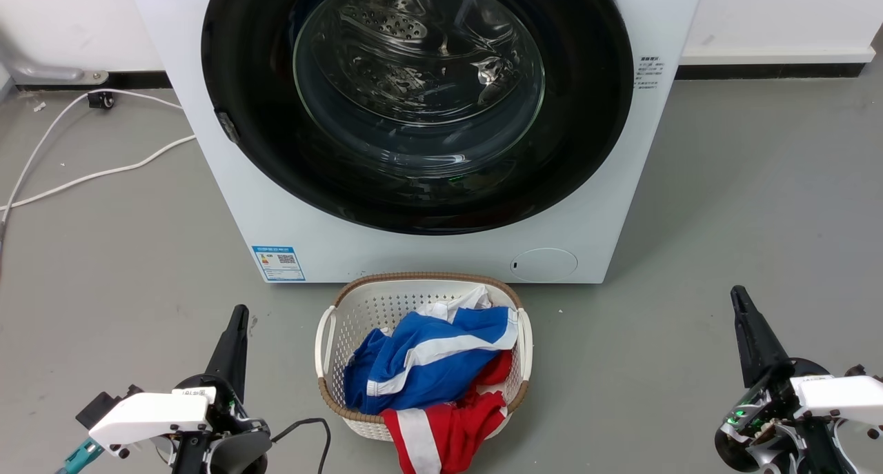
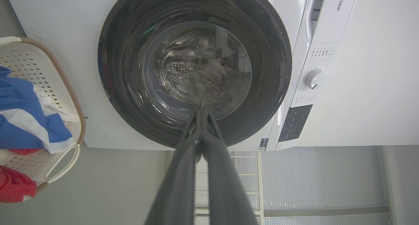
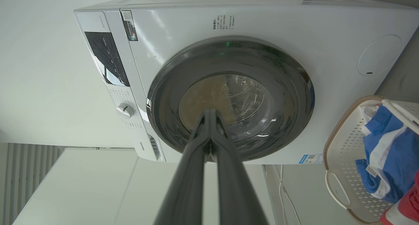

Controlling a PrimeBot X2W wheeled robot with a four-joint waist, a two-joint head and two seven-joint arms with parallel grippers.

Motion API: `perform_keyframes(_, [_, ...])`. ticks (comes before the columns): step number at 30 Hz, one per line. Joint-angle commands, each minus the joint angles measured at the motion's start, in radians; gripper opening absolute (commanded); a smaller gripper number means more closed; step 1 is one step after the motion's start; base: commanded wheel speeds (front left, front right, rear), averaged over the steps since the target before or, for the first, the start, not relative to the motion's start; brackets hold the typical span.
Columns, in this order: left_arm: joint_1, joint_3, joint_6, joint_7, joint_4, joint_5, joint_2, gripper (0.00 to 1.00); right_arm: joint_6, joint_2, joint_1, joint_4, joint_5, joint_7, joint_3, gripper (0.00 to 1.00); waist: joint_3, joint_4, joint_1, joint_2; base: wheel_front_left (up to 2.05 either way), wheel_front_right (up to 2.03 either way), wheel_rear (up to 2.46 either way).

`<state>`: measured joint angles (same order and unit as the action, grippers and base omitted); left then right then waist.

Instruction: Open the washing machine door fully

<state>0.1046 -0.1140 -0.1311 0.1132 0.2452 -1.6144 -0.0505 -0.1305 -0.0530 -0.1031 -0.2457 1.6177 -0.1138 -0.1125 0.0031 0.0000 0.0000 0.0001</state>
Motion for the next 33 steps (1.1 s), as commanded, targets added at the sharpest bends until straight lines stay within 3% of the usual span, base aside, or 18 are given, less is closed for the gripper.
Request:
perform_keyframes(1, [0.009, -0.003, -0.004, 0.005, 0.001, 0.004, 0.002, 0.0, 0.0, 0.002, -0.013, -0.001, -0.008, -0.002, -0.001, 0.0, 0.0, 0.0, 0.0, -0.0001, 0.0, 0.0, 0.0])
perform_keyframes(29, [0.009, -0.004, -0.004, 0.005, 0.001, 0.004, 0.002, 0.0, 0.0, 0.003, -0.013, -0.001, -0.008, -0.003, -0.002, 0.0, 0.0, 0.0, 0.0, -0.0001, 0.0, 0.0, 0.0])
perform_keyframes(30, [0.0, 0.0, 0.0, -0.001, 0.001, 0.0, 0.0, 1.0, 0.0, 0.001, 0.001, -0.001, -0.002, 0.0, 0.0, 1.0, 0.0, 0.0, 0.0, -0.0001, 0.0, 0.0, 0.0])
perform_keyframes(33, [-0.018, 0.005, 0.001, -0.006, 0.017, 0.001, 0.002, 1.0, 0.0, 0.002, 0.019, -0.019, -0.003, 0.004, 0.002, 1.0, 0.0, 0.0, 0.0, -0.0001, 0.0, 0.0, 0.0])
